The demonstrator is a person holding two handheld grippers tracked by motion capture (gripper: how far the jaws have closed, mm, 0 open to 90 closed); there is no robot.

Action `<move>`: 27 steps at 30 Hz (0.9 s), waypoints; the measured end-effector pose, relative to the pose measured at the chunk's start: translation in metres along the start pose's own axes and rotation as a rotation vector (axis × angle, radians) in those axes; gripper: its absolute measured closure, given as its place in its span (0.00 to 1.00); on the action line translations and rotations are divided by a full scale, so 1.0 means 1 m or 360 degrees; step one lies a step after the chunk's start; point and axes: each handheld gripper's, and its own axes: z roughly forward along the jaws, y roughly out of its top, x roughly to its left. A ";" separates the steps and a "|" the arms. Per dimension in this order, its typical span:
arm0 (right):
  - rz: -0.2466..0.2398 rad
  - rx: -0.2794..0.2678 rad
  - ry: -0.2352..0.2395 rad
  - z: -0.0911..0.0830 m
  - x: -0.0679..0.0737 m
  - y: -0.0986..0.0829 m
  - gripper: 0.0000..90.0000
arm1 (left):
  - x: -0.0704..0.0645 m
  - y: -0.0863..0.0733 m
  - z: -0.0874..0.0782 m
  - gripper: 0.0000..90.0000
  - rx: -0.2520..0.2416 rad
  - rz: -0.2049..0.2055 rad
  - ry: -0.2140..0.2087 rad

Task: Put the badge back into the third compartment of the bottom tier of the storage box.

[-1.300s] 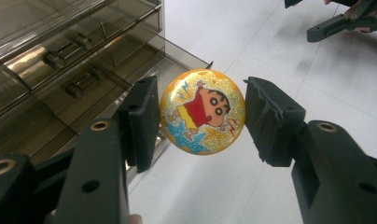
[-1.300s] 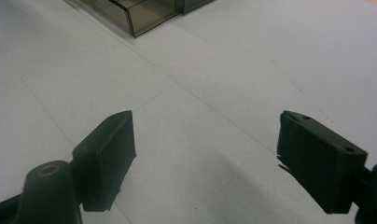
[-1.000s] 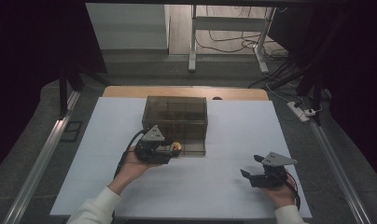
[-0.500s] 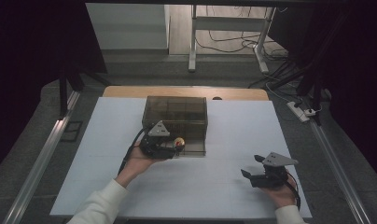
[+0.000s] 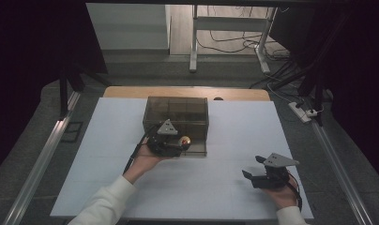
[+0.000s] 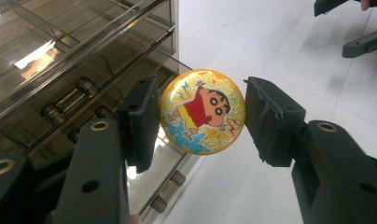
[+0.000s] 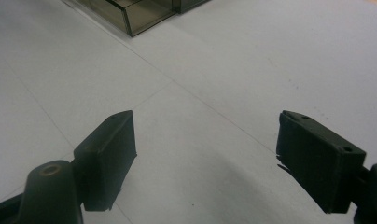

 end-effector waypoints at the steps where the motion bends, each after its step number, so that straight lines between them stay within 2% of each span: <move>1: -0.0001 0.0000 0.0001 0.000 0.000 0.000 0.22 | 0.000 0.001 0.001 0.51 0.0003 0.0000 0.0002; 7: -0.0007 0.0007 -0.0006 0.000 0.000 0.000 0.22 | 0.004 0.006 0.012 0.51 0.0024 -0.0008 0.0023; 13: -0.0002 0.0009 0.0003 0.001 0.000 0.000 0.22 | 0.006 0.012 0.032 0.51 0.0083 0.0000 0.0045; 19: 0.0001 0.0012 -0.0001 0.001 0.000 -0.001 0.22 | 0.007 0.018 0.049 0.51 0.0117 -0.0008 0.0051; 22: 0.0002 0.0015 -0.0007 0.000 0.000 -0.001 0.22 | 0.008 0.019 0.057 0.51 0.0128 -0.0023 0.0031; 27: -0.0002 0.0019 -0.0010 0.000 -0.001 -0.001 0.22 | 0.008 0.021 0.067 0.51 0.0172 -0.0014 0.0046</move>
